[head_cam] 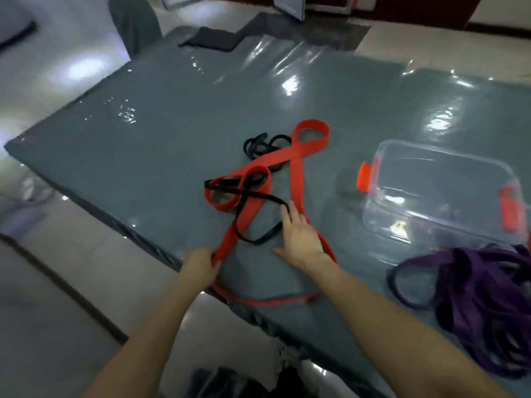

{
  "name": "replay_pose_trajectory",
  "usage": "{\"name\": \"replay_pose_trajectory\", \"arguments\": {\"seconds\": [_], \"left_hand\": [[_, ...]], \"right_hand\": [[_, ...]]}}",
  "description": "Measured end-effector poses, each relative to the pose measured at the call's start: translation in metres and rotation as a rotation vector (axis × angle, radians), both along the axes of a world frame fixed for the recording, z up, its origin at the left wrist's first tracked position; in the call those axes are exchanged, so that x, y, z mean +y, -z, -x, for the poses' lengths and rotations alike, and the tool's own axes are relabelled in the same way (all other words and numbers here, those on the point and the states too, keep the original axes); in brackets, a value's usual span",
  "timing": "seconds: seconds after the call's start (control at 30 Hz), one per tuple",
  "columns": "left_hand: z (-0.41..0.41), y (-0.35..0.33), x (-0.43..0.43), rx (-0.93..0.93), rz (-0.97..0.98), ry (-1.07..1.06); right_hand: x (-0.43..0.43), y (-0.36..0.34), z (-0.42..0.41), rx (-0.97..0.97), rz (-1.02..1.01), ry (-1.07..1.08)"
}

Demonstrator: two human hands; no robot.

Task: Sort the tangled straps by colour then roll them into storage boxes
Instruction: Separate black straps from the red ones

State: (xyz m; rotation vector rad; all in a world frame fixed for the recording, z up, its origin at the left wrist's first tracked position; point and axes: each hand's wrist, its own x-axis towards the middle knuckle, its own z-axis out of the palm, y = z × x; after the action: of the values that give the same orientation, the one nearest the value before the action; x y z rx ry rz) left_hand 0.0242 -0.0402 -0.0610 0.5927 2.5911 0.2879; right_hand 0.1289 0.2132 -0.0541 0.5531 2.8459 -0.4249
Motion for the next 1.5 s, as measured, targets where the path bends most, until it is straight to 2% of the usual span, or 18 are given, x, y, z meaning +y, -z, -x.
{"name": "replay_pose_trajectory", "arguments": {"seconds": [0.1, 0.23, 0.33, 0.37, 0.43, 0.5, 0.6, 0.77, 0.93, 0.97, 1.03, 1.1, 1.17, 1.2, 1.23, 1.33, 1.37, 1.5], "left_hand": [[-0.001, 0.010, 0.003, -0.093, -0.223, 0.021], [0.004, 0.014, 0.030, -0.132, -0.401, 0.074], [0.017, 0.006, 0.044, -0.110, -0.232, 0.323], [0.023, 0.005, 0.042, -0.091, -0.160, 0.333], [0.035, -0.006, 0.039, -0.052, -0.173, 0.137], [0.046, -0.017, 0.043, 0.043, -0.306, -0.056], [0.057, -0.046, 0.082, 0.205, -0.446, -0.033], [0.057, -0.092, 0.170, 0.232, -0.655, -0.003], [0.043, -0.114, 0.227, 0.167, -0.944, -0.194], [0.043, -0.117, 0.234, 0.108, -0.896, -0.180], [0.041, -0.117, 0.240, 0.011, -0.625, -0.082], [0.028, -0.110, 0.231, 0.147, -0.362, -0.007], [0.007, -0.098, 0.216, 0.368, -0.250, -0.026], [-0.004, -0.090, 0.207, 0.399, -0.228, -0.075], [-0.013, -0.081, 0.198, 0.353, -0.205, -0.133], [-0.028, -0.054, 0.175, -0.084, -0.257, -0.313], [-0.029, -0.049, 0.168, -0.153, -0.258, -0.333], [-0.020, -0.039, 0.157, -0.121, -0.131, -0.205]], "right_hand": [[0.016, 0.014, 0.045, -0.081, 0.057, 0.123], [0.031, 0.020, 0.060, -0.072, 0.074, 0.083], [0.045, 0.003, 0.047, 0.028, 0.154, 0.135], [0.054, -0.011, 0.045, 0.107, 0.199, 0.186], [0.076, -0.050, 0.043, 0.297, 0.279, 0.284], [0.098, -0.105, 0.044, 0.482, 0.280, 0.315], [0.115, -0.188, 0.043, 0.679, 0.239, 0.274], [0.120, -0.273, 0.018, 0.847, 0.235, 0.141], [0.143, -0.294, -0.023, 0.893, 0.280, 0.078], [0.150, -0.293, -0.031, 0.881, 0.280, 0.086], [0.163, -0.288, -0.048, 0.853, 0.263, 0.104], [0.174, -0.279, -0.062, 0.855, 0.228, 0.117], [0.180, -0.266, -0.072, 0.854, 0.225, 0.146], [0.181, -0.257, -0.075, 0.852, 0.234, 0.161], [0.181, -0.247, -0.077, 0.855, 0.247, 0.174], [0.175, -0.222, -0.080, 0.857, 0.294, 0.181], [0.171, -0.216, -0.079, 0.850, 0.313, 0.167], [0.154, -0.199, -0.074, 0.820, 0.350, 0.150]]}}
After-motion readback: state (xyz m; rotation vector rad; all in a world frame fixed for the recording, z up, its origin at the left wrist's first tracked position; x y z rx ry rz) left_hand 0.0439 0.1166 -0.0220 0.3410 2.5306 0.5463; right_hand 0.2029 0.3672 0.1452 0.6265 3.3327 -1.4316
